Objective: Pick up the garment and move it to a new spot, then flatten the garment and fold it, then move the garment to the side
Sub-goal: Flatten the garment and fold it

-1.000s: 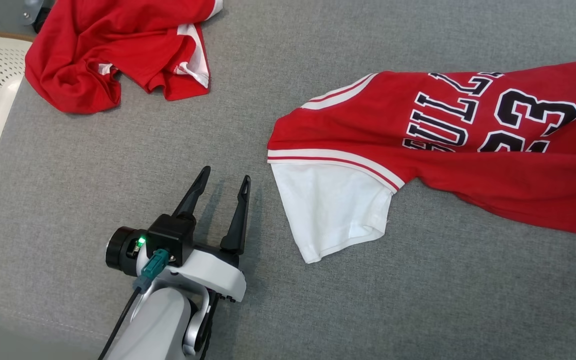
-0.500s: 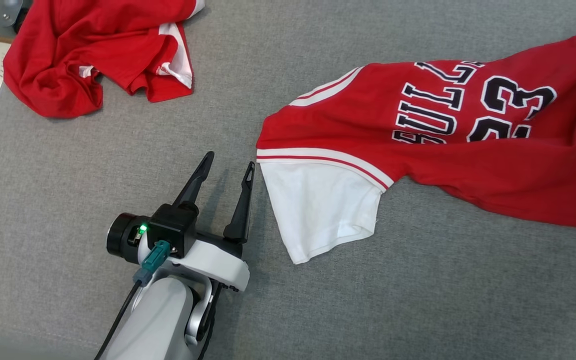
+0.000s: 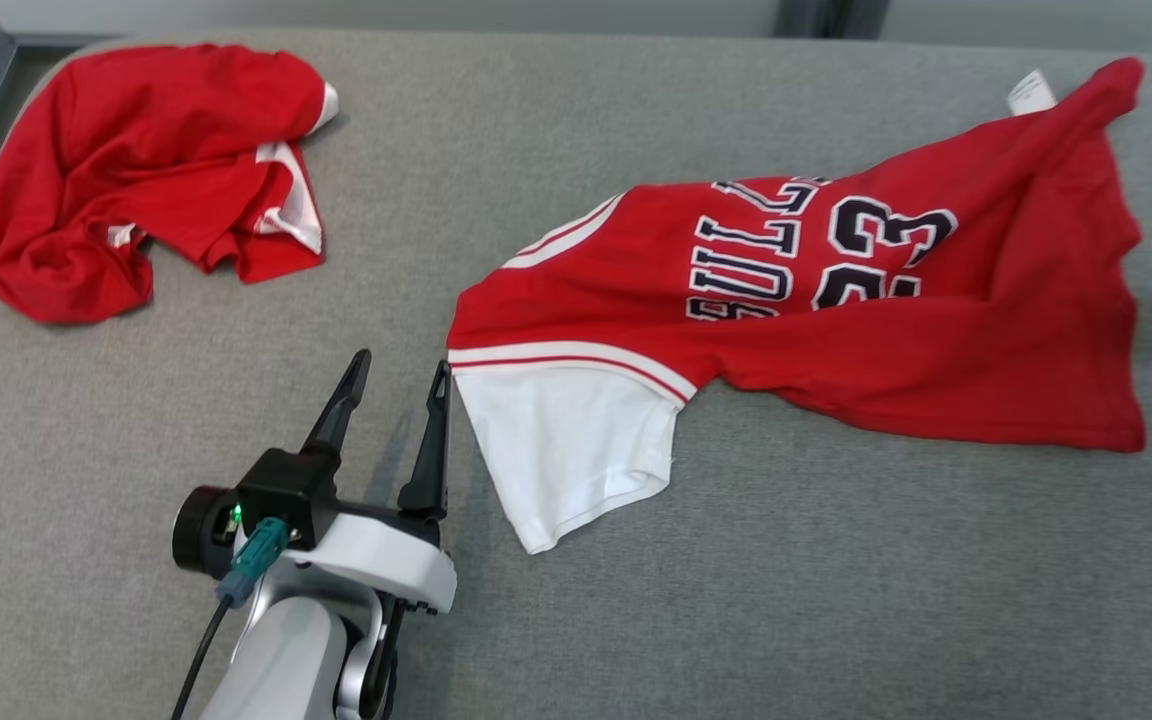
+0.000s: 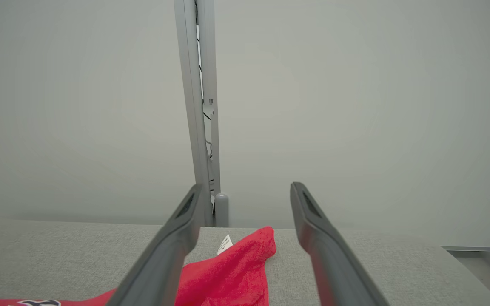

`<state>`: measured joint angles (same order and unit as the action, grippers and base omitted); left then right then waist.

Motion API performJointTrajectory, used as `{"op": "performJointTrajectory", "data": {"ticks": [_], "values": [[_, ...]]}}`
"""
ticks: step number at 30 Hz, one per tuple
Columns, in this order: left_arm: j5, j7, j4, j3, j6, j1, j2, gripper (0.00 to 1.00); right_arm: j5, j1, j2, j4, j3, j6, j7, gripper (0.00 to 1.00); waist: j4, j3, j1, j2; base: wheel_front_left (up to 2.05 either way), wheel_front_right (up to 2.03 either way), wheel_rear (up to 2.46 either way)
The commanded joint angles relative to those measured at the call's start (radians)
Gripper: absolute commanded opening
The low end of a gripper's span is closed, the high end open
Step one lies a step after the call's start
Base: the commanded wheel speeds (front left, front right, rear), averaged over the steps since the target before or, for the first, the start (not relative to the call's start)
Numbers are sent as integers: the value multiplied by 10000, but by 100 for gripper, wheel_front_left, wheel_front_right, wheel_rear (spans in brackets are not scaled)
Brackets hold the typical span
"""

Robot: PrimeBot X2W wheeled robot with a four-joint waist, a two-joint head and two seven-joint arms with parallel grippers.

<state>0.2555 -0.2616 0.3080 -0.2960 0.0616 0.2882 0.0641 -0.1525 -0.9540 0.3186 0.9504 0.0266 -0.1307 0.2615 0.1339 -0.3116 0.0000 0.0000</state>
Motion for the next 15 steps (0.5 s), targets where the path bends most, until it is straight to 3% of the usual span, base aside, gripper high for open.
{"op": "performJointTrajectory", "data": {"ticks": [1, 7, 15], "values": [[82, -48, 78, 145, -13, -233, 72, 100, -393, 933, -101, -832, -170, -1, 42, 100, -419, 583, 0, 0, 0, 0, 0], [201, -48, 180, 458, 5, -768, 44, 100, -961, 3482, -540, -3096, -330, -1, 34, 100, -715, 1447, 0, 0, 0, 0, 0], [228, -46, 145, 844, 57, -1486, -2, 100, -767, 5989, -1379, -4968, -112, -1, 28, 100, -836, 2221, 0, 0, 0, 0, 0]]}}
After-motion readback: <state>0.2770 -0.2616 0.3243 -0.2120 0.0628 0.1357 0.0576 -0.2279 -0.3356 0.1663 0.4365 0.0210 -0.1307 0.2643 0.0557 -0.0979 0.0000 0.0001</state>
